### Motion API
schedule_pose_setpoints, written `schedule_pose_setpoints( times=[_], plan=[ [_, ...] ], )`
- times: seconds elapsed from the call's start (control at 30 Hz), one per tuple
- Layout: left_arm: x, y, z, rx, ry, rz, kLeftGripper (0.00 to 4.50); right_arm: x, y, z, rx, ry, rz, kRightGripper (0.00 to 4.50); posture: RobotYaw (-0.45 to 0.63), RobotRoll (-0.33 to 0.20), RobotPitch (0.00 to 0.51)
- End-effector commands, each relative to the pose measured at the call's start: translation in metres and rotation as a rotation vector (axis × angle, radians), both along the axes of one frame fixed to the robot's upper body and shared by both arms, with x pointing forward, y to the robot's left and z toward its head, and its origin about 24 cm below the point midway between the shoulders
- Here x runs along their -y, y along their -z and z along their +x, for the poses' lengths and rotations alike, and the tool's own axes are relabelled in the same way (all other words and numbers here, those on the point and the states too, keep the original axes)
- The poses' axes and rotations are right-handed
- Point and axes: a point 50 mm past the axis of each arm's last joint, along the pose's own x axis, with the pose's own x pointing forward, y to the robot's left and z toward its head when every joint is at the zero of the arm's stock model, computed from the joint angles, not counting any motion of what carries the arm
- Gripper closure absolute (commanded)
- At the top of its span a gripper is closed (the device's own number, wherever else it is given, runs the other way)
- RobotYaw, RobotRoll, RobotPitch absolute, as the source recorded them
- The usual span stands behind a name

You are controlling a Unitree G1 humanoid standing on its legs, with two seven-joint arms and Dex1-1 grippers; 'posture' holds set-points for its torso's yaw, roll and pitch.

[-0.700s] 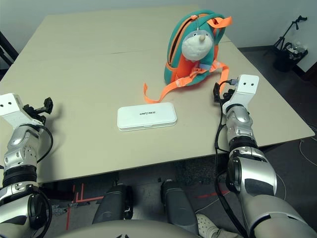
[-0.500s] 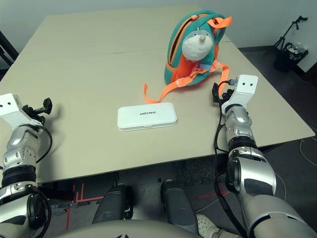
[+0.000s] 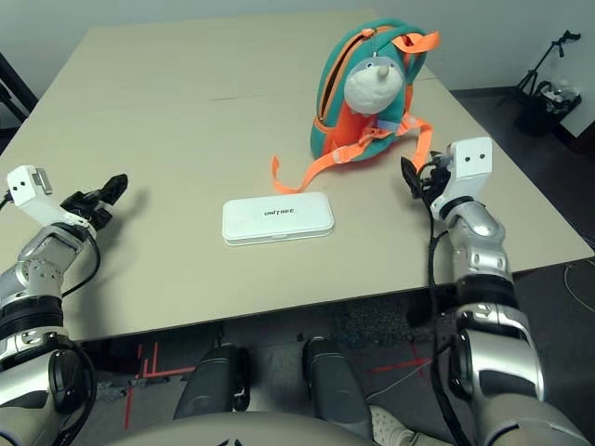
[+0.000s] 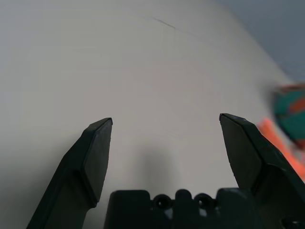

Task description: Put the pencil case into the backpack and zip it.

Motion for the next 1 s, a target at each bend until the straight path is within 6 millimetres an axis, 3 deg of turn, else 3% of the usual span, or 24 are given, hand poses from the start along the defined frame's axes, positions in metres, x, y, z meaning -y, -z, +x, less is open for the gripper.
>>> schedule_pose_setpoints(
  times=[0.03, 0.07, 0.4, 0.77, 1.0],
  plan=[
    [0.013, -0.003, -0.004, -0.034, 0.162, -0.070, 0.00, -0.020, -0.009, -0.007, -0.043, -0.131, -0.018, 4.08, -0.13, 0.000, 0.078],
    [0.013, -0.003, -0.003, -0.052, 0.172, -0.087, 0.00, -0.022, -0.010, -0.008, -0.051, -0.147, -0.023, 4.47, -0.13, 0.000, 0.078],
    [0.039, -0.005, -0.001, -0.224, 0.506, -0.195, 0.00, -0.053, -0.010, 0.000, -0.099, -0.300, -0.109, 4.47, -0.12, 0.000, 0.075],
    [0.047, -0.016, 0.006, -0.271, 0.637, -0.353, 0.00, -0.057, -0.005, 0.015, -0.125, -0.369, -0.215, 4.47, -0.11, 0.000, 0.086],
    [0.049, -0.004, 0.001, -0.391, 0.689, -0.377, 0.00, -0.057, 0.002, 0.018, -0.162, -0.407, -0.294, 4.47, -0.11, 0.000, 0.095]
  ],
)
